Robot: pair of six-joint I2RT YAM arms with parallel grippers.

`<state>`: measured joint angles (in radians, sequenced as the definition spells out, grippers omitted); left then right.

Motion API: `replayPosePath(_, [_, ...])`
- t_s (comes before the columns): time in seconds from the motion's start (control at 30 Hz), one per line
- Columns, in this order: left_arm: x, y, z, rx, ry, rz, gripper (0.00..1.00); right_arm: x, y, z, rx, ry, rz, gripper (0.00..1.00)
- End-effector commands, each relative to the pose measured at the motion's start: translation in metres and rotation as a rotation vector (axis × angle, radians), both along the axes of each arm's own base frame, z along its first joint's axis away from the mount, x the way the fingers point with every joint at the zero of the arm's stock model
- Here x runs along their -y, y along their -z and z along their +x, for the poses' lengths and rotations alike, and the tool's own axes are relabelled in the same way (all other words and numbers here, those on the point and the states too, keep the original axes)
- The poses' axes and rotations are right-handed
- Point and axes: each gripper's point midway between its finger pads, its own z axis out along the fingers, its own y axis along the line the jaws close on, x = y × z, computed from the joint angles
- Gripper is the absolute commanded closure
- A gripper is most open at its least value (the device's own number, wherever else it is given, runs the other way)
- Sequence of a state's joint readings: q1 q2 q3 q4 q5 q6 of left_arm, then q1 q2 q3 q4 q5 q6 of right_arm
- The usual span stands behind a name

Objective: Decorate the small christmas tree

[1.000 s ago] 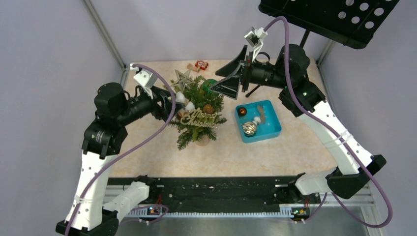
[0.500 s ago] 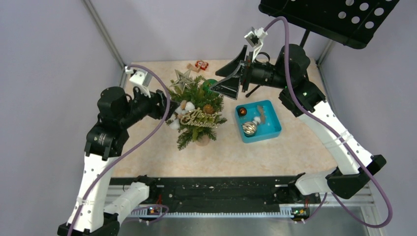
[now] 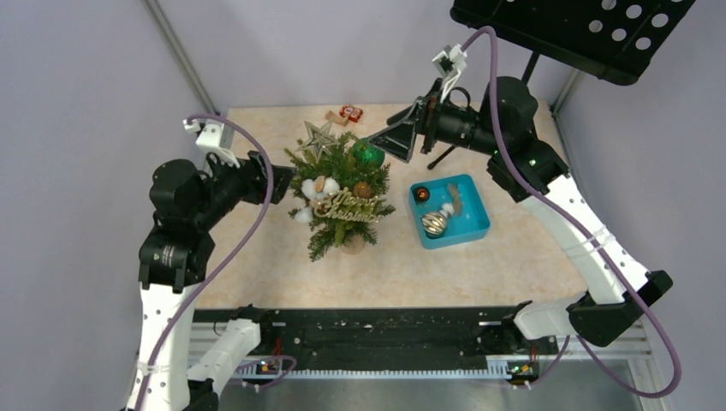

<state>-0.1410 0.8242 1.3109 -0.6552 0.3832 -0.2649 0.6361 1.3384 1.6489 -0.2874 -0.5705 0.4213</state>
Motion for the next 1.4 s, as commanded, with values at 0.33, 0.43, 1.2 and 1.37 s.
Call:
replayPosePath(0.33, [-0.047, 0.004, 0.003, 0.022, -0.244, 0.014, 0.21, 0.115, 0.106, 0.068, -0.255, 0.538, -0.22, 0.01])
replayPosePath(0.43, [-0.066, 0.034, 0.008, -0.031, -0.343, 0.024, 0.21, 0.135, 0.143, 0.072, -0.295, 0.632, -0.332, 0.01])
replayPosePath(1.2, [-0.103, 0.18, 0.021, -0.324, -0.503, 0.015, 0.24, 0.203, 0.385, 0.153, -0.57, 0.92, -0.824, 0.48])
replayPosePath(1.37, [-0.106, 0.176, 0.024, -0.321, -0.504, 0.016, 0.25, 0.213, 0.412, 0.159, -0.619, 0.959, -0.898, 0.54])
